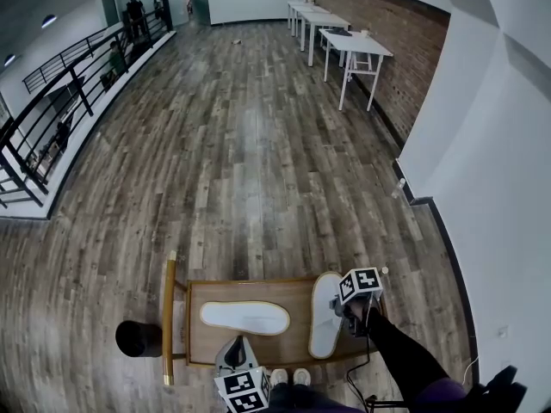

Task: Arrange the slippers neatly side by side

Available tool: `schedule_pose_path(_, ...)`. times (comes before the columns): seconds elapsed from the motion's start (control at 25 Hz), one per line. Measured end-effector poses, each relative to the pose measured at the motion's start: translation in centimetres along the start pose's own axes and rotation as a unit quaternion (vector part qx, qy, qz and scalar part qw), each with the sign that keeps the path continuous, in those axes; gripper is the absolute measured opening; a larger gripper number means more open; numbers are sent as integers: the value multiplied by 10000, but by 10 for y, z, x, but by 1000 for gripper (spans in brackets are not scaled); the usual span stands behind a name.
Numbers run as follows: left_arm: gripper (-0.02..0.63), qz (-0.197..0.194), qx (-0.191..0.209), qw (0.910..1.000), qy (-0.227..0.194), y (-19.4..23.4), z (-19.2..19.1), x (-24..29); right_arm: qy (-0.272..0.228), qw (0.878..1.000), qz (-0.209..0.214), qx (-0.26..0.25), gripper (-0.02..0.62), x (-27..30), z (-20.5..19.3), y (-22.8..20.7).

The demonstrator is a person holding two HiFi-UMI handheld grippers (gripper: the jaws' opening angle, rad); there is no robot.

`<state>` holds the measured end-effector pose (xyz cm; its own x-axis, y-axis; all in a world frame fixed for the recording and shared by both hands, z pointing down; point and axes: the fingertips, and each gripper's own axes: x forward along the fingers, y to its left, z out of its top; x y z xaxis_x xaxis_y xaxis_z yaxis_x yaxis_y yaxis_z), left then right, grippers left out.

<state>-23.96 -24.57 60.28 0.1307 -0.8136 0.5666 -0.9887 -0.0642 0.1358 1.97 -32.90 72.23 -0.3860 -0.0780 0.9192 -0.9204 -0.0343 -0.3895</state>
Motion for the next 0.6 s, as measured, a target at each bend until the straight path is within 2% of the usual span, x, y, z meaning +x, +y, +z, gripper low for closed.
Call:
schedule_pose_path(0.2, 0, 20, -7, 10000, -15, 3, 2, -5, 512, 9963, 78, -688, 17, 10, 0, 32)
schedule_pose_path(0.32, 0, 52, -11, 10000, -41, 8, 2, -8, 801, 9926, -97, -908, 17, 22, -5, 35)
schedule_pose_path(0.44, 0, 100, -39, 9999, -34, 14, 2, -9, 907, 9913, -209, -927, 17, 31, -6, 33)
schedule_pose_path(0.6, 0, 130, -39, 9999, -5, 18, 1, -9, 923, 9918, -152, -868, 17, 40, -7, 30)
